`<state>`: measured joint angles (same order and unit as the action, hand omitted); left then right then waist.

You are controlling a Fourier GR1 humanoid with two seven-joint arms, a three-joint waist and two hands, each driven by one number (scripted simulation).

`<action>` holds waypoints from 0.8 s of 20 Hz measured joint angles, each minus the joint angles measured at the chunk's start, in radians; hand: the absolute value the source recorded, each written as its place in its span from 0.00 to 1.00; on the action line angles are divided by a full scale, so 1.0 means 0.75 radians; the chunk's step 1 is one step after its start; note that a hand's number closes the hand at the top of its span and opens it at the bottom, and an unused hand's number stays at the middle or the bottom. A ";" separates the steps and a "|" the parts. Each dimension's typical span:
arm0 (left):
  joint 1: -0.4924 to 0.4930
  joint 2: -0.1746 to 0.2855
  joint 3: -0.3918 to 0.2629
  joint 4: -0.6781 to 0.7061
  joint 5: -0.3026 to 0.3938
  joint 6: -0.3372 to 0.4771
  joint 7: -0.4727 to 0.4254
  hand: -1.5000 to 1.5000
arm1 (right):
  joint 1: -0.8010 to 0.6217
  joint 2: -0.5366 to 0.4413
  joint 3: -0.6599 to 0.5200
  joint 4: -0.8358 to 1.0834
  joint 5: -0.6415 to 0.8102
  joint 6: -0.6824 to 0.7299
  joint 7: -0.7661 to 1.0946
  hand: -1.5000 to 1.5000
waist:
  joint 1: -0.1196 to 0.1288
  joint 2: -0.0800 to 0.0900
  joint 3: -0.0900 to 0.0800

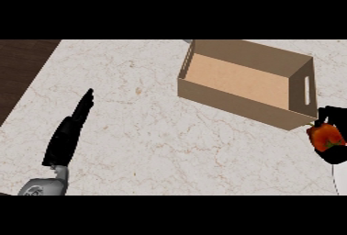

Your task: Pick the tomato from the plate and place it in the cardboard box

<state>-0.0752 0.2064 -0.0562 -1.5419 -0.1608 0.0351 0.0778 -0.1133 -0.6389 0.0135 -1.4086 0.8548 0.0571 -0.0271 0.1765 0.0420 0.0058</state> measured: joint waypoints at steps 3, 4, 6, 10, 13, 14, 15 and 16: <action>-0.019 -0.006 -0.010 0.005 -0.003 -0.004 0.007 0.50 | -0.115 -0.086 0.019 0.084 -0.041 0.047 -0.229 1.00 | 0.001 0.003 0.003; -0.026 -0.009 -0.011 0.008 -0.004 -0.003 0.012 0.50 | -0.159 -0.112 0.018 0.118 -0.056 0.058 -0.301 1.00 | -0.003 0.003 0.003; -0.035 -0.015 -0.013 0.012 -0.008 0.004 0.019 0.50 | -0.250 -0.150 0.005 0.203 -0.087 0.073 -0.433 1.00 | -0.009 0.002 0.003; -0.056 -0.019 -0.009 0.033 -0.017 0.013 0.028 0.50 | -0.427 -0.194 -0.035 0.383 -0.182 0.132 -0.680 1.00 | -0.028 0.002 0.003; -0.051 -0.020 -0.005 0.041 -0.024 0.022 0.025 0.50 | -0.534 -0.183 -0.079 0.489 -0.311 0.226 -0.868 1.00 | -0.043 -0.003 0.002; -0.049 -0.024 -0.005 0.045 -0.027 0.029 0.024 0.50 | -0.569 -0.180 -0.095 0.524 -0.355 0.266 -0.927 1.00 | -0.050 -0.005 0.002; -0.041 -0.023 -0.003 0.045 -0.028 0.031 0.019 0.50 | -0.608 -0.176 -0.106 0.559 -0.394 0.307 -0.981 1.00 | -0.053 -0.008 0.001; -0.043 -0.024 0.001 0.047 -0.027 0.033 0.023 0.50 | -0.647 -0.180 -0.119 0.594 -0.431 0.343 -1.020 1.00 | -0.059 -0.009 0.001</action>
<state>-0.1072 0.1888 -0.0556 -1.5068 -0.1811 0.0598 0.0947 -0.5984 -0.7742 -0.0758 -0.9635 0.5313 0.3146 -0.7921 0.1324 0.0349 0.0063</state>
